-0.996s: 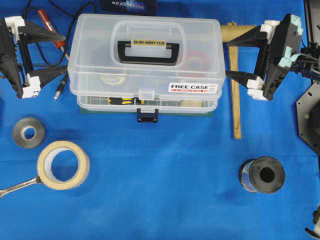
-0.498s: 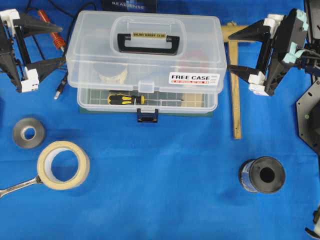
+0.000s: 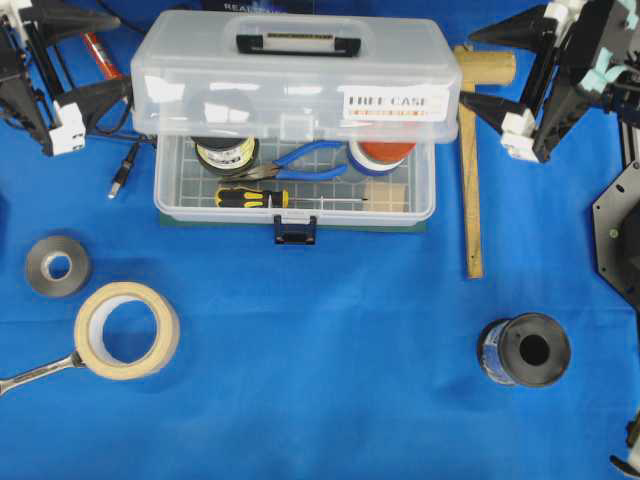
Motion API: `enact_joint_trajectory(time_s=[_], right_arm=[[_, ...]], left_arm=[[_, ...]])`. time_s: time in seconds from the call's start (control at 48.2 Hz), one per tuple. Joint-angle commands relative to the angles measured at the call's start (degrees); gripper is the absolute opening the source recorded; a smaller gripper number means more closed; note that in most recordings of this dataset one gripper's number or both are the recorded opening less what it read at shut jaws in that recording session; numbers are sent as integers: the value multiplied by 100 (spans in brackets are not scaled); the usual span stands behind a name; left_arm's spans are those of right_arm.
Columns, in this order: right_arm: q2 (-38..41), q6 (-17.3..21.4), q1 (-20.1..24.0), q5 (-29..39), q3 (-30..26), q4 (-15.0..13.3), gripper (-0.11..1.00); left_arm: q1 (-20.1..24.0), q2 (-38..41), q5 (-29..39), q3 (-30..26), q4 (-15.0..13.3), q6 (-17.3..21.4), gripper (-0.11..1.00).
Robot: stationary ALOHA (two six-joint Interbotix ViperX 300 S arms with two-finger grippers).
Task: Open the tool box with both arms.
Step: 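Lift and swing the lid back away from the front with both grippers, then push the lid fully open behind the box with both grippers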
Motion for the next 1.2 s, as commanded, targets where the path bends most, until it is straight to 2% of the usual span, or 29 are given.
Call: enact_joint_trajectory(time_s=[0.0, 0.374, 0.976, 1.183], right_arm=[[88, 18, 0, -272, -404, 18, 86], [229, 18, -281, -404, -527, 9, 85], [1160, 0, -1055, -448, -1063, 18, 86], [1397, 0, -1187, -431, -1248, 9, 85]], left_arm=[[-26, 193, -149, -369, 26, -9, 91], [325, 545, -343, -589, 26, 0, 91], [888, 1222, -343, -1099, 26, 0, 91], [1107, 1362, -316, -1239, 26, 9, 91]])
